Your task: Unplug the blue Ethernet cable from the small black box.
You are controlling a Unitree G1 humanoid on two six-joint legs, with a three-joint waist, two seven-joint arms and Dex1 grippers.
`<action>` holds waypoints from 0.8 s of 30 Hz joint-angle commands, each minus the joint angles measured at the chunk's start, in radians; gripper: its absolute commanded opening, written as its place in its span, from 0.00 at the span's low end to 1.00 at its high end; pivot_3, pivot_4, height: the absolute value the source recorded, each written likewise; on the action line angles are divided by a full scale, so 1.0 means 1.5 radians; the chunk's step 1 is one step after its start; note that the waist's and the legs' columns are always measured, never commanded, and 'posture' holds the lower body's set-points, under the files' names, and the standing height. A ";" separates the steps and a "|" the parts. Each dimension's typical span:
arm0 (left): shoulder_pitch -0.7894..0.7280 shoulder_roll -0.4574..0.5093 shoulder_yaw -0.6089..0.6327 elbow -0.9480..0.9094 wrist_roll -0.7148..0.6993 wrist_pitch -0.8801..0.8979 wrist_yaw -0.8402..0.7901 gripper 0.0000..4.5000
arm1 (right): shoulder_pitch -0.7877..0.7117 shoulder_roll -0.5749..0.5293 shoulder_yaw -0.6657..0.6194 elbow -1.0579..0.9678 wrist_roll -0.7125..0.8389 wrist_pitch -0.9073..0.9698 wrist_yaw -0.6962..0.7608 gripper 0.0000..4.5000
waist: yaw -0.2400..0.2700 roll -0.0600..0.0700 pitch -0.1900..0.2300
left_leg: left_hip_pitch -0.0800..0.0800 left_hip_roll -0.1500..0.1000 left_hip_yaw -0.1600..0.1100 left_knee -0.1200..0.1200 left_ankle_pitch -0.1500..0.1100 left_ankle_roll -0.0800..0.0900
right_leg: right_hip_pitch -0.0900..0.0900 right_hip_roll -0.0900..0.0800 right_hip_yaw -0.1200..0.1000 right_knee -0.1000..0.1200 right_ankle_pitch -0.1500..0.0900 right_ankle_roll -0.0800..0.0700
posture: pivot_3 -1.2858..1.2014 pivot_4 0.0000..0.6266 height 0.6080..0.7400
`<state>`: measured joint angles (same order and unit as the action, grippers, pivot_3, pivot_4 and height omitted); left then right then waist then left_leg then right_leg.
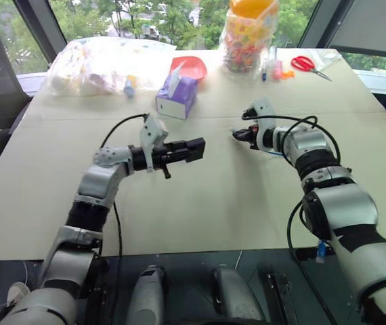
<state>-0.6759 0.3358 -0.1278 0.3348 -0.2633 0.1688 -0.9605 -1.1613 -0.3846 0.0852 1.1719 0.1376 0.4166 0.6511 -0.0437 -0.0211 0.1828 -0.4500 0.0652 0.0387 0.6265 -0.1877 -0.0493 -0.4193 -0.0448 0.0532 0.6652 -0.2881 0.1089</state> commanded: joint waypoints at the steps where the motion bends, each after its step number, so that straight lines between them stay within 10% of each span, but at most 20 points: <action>1: -0.028 -0.025 -0.002 0.053 0.038 -0.078 0.031 0.10 | -0.003 0.013 -0.018 -0.015 -0.010 -0.013 0.000 0.27 | -0.001 0.000 0.000 | 0.000 0.000 0.000 0.000 0.000 0.000 | 0.000 0.000 0.000 0.000 0.000 0.000 | 0.52 0.24 0.96; 7: -0.044 -0.042 0.000 0.149 0.072 -0.144 0.057 0.10 | 0.004 0.001 -0.034 -0.052 -0.013 0.019 0.012 0.96 | 0.001 0.000 0.000 | 0.000 0.000 0.000 0.001 0.000 0.000 | 0.000 0.000 0.000 0.001 0.000 0.000 | 0.52 0.24 0.96; 23: -0.004 -0.050 0.018 0.271 0.090 -0.198 0.096 0.10 | 0.365 -0.092 -0.157 -0.905 0.186 0.489 -0.024 0.98 | 0.013 0.001 -0.001 | 0.005 0.000 -0.001 0.001 0.000 0.000 | 0.004 0.000 0.000 0.000 0.000 0.000 | 0.52 0.24 0.96; 24: -0.001 -0.048 0.024 0.267 0.085 -0.189 0.094 0.21 | 0.376 -0.092 -0.162 -0.932 0.196 0.507 -0.030 0.99 | 0.012 0.001 -0.001 | 0.005 0.000 -0.001 0.001 0.000 0.000 | 0.005 0.001 0.000 0.000 0.000 0.000 | 0.52 0.24 0.96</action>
<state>-0.7130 0.2361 -0.1062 0.7178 -0.1362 -0.1615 -0.8084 -0.5933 -0.5071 -0.1173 -0.1245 0.3923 1.1376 0.6205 -0.0264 -0.0197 0.1816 -0.4423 0.0658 0.0368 0.6286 -0.1880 -0.0492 -0.4119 -0.0437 0.0530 0.6654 -0.2879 0.1088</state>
